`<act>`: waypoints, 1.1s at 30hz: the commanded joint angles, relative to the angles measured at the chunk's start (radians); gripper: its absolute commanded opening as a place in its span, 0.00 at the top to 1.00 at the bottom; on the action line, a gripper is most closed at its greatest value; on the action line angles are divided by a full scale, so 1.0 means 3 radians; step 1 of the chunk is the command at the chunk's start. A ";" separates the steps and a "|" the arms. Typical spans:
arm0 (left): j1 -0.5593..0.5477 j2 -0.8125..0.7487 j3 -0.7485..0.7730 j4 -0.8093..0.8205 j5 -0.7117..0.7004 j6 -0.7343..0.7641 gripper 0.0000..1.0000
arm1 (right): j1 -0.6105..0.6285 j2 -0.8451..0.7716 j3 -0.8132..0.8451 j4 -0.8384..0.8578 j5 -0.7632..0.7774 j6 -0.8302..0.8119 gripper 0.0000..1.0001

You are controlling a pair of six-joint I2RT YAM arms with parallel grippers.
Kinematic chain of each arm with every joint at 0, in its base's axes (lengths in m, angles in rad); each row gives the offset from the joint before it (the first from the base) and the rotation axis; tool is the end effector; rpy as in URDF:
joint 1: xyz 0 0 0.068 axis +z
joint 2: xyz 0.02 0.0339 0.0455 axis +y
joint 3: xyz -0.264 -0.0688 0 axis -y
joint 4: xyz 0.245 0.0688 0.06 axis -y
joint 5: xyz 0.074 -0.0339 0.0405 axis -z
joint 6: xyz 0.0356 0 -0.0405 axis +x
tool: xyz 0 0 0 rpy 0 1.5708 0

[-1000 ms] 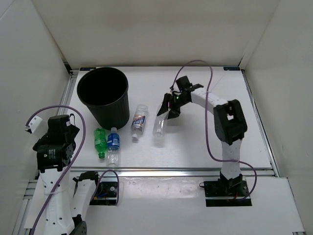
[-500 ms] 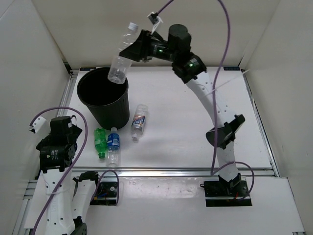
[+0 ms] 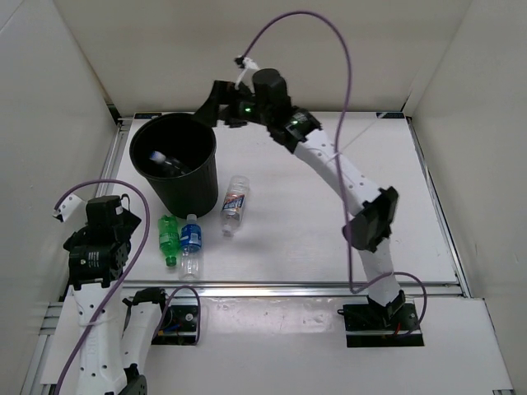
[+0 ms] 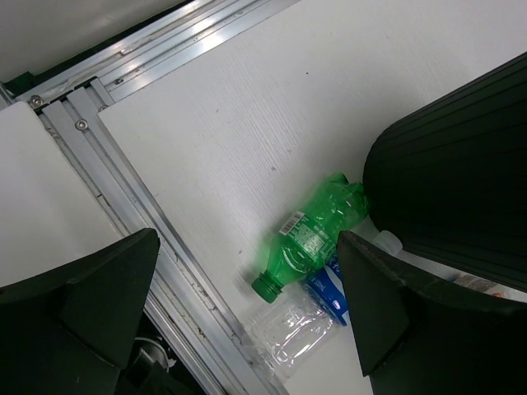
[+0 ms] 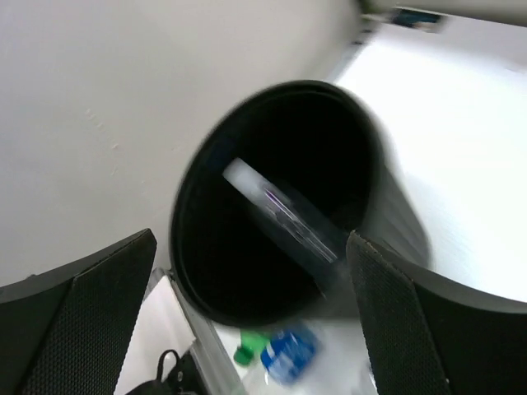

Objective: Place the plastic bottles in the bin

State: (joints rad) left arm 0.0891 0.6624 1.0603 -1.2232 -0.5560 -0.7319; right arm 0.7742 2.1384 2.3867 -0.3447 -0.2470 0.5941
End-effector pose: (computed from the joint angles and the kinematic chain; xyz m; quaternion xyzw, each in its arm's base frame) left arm 0.0831 0.0263 0.3495 -0.4490 0.7813 0.1319 0.4130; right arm 0.3462 0.3507 0.4440 -0.1485 0.7243 0.4923 0.4593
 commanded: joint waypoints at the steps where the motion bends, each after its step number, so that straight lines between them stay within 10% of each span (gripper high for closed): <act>1: -0.0016 -0.0030 -0.0042 0.0094 0.0074 -0.0035 0.00 | -0.0427 -0.0857 -0.0626 0.0009 0.0328 0.0135 0.00; 12: -0.0016 0.0001 -0.0011 0.0084 0.0007 -0.0030 0.00 | -0.0975 -0.0752 -0.2698 0.0094 -0.1311 0.1122 0.11; 33: -0.0016 0.0031 0.0014 -0.0264 -0.0023 0.0036 0.00 | -0.0525 0.0869 -0.1671 -0.0354 -0.1713 0.1082 0.00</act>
State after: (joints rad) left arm 0.0891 0.6594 1.0534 -1.2846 -0.5423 -0.7399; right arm 0.6094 2.3550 1.8446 -0.4068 -0.7300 0.9314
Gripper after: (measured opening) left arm 0.998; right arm 0.998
